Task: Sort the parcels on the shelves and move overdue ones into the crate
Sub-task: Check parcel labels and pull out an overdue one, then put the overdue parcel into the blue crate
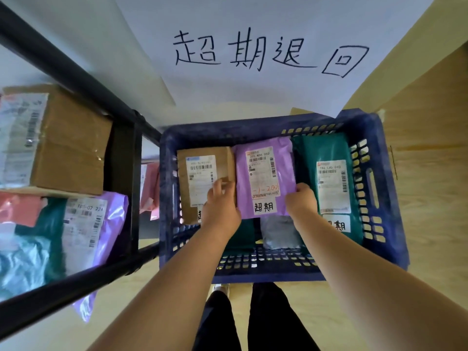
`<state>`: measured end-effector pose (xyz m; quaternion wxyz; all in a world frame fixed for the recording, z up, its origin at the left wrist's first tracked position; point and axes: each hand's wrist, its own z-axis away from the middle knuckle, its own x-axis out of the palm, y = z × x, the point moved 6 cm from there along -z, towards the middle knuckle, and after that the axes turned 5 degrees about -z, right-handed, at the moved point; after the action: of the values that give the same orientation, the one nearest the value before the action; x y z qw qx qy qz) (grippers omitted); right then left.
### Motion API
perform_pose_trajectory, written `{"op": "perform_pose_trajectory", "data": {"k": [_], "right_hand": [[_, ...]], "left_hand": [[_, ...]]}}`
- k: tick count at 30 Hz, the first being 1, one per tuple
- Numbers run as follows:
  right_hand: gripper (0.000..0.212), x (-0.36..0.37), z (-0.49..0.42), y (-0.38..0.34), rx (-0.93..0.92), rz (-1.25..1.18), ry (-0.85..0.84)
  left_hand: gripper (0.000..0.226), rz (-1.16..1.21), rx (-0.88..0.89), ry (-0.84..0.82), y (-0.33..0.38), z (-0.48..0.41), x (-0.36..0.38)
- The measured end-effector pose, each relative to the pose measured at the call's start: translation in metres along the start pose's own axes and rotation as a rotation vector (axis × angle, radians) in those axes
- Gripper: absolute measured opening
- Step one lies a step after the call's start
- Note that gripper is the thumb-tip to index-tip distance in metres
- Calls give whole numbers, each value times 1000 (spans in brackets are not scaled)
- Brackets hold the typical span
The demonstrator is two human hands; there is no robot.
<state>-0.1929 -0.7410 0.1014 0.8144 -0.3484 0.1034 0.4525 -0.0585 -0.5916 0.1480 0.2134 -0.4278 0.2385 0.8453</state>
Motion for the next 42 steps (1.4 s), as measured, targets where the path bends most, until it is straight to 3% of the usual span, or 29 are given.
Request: {"op": "perform_pose_trajectory", "data": {"k": [6,20,32,42], "right_hand": [[39,12,6,-14,-119,264,-53],[62,-13,58,-20,-191,247,72],[45,-26,174,-11,-307,105,154],[52,-39,259,-23,-474,247,170]], "left_hand": [[70,13,-9,18,-2,1,1],[63,46,43,-13,0,46,-26],[58,-3,237,-11,2,103,-63],[46,53,287,81,2,167,-104]]}}
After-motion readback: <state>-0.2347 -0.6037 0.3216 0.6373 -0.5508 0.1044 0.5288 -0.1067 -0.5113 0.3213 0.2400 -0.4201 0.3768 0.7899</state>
